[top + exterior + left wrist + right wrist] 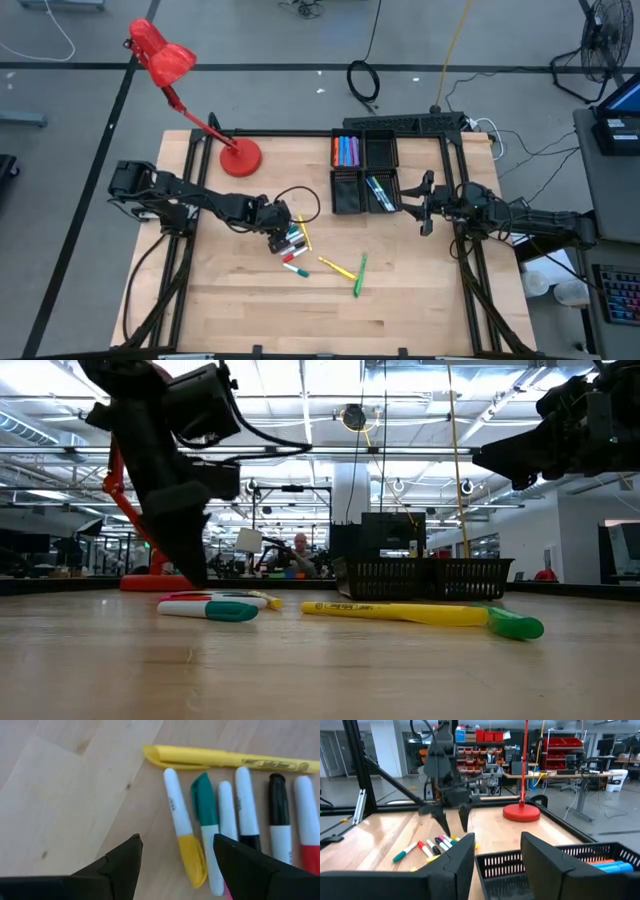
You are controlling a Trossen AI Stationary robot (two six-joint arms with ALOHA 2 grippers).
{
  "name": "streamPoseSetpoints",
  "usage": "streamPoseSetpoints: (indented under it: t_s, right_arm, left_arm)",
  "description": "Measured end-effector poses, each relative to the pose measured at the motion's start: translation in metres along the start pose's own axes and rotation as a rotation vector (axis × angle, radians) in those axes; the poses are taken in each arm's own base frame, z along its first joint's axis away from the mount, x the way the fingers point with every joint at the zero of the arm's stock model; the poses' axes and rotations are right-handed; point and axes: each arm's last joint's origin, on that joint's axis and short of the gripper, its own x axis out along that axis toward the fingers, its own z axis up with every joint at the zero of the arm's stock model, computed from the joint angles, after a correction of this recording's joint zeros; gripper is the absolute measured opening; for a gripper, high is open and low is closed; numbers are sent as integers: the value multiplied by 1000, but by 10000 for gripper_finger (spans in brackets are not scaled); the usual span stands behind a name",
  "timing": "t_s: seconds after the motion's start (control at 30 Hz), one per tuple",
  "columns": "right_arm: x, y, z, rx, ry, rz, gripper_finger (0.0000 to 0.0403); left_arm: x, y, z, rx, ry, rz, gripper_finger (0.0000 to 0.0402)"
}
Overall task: Pick & Place Markers
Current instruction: Put the yellow and white highlighter pen into the top right black bin
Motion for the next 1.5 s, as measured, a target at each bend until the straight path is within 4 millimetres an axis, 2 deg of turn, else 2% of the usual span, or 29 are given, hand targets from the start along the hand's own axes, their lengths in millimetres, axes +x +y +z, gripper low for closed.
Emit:
streamPoseSetpoints:
  t_s: [0.3,0.6,0.9,1.03,1.27,1.5]
  right_arm:
    - [1,0,-1,1,12,0,146]
    - [1,0,-1,1,7,0,146]
    - [1,0,-1,0,7,0,146]
    - [1,0,-1,1,7,0,146]
    - [1,0,-1,0,6,0,146]
    - [1,0,-1,0,6,0,146]
  left_arm:
    - [10,1,-5,-12,42,40,250]
    - [14,2,-14,-88,21,33,250]
    - [19,5,-21,-77,6,43,244]
    - [21,7,-27,-82,25,48,194]
    - [23,9,-31,-86,30,65,40]
    - [15,8,-29,-29,-17,40,42]
